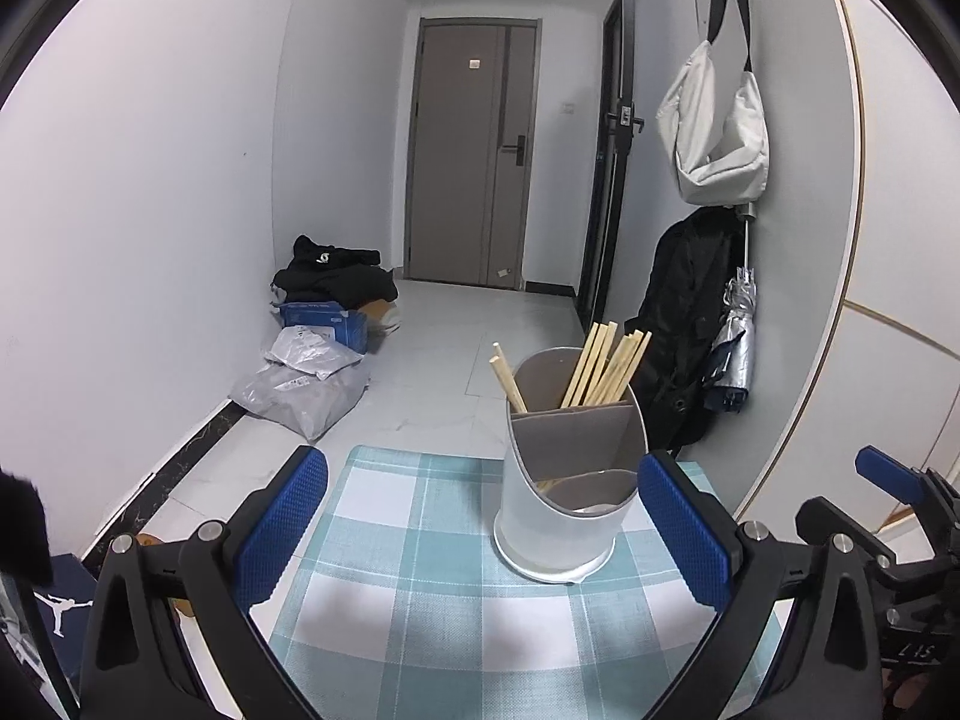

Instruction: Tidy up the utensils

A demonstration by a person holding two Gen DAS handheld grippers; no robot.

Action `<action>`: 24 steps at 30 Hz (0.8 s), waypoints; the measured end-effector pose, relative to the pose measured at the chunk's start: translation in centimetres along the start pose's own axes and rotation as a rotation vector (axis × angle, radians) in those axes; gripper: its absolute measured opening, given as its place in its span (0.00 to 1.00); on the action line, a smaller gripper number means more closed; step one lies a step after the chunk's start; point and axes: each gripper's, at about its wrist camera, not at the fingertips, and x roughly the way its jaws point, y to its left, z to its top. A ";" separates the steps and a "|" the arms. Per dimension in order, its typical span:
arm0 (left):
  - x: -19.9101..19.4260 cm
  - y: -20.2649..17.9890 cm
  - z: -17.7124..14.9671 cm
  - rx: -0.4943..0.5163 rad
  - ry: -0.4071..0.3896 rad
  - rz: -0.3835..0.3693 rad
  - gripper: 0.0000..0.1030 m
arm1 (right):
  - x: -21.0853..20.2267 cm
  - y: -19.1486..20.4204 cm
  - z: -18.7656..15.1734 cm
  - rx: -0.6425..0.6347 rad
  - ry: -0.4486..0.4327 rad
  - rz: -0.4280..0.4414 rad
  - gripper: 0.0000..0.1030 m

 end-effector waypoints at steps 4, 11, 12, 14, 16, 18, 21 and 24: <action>-0.1 0.2 0.1 -0.009 -0.001 -0.005 0.99 | 0.2 0.0 -0.2 0.008 0.011 -0.001 1.00; 0.1 0.6 0.1 -0.026 0.010 0.006 0.99 | 0.1 0.1 -0.2 0.013 0.012 -0.009 1.00; 0.1 0.6 0.1 -0.025 0.012 0.008 0.99 | 0.1 0.1 -0.2 0.015 0.012 -0.010 1.00; 0.2 0.7 0.1 -0.029 0.024 0.007 0.99 | 0.1 0.0 -0.2 0.019 0.011 -0.011 1.00; 0.2 0.8 0.1 -0.033 0.027 0.017 0.99 | 0.0 -0.1 -0.3 0.020 0.010 -0.014 1.00; 0.2 0.9 0.1 -0.037 0.026 0.015 0.99 | 0.0 -0.1 -0.3 0.021 0.013 -0.013 1.00; 0.1 0.8 0.1 -0.030 0.027 0.022 0.99 | -0.1 -0.2 -0.3 0.014 0.011 -0.017 1.00; 0.2 0.8 0.1 -0.029 0.037 0.022 0.99 | -0.1 -0.2 -0.3 0.017 0.015 -0.017 1.00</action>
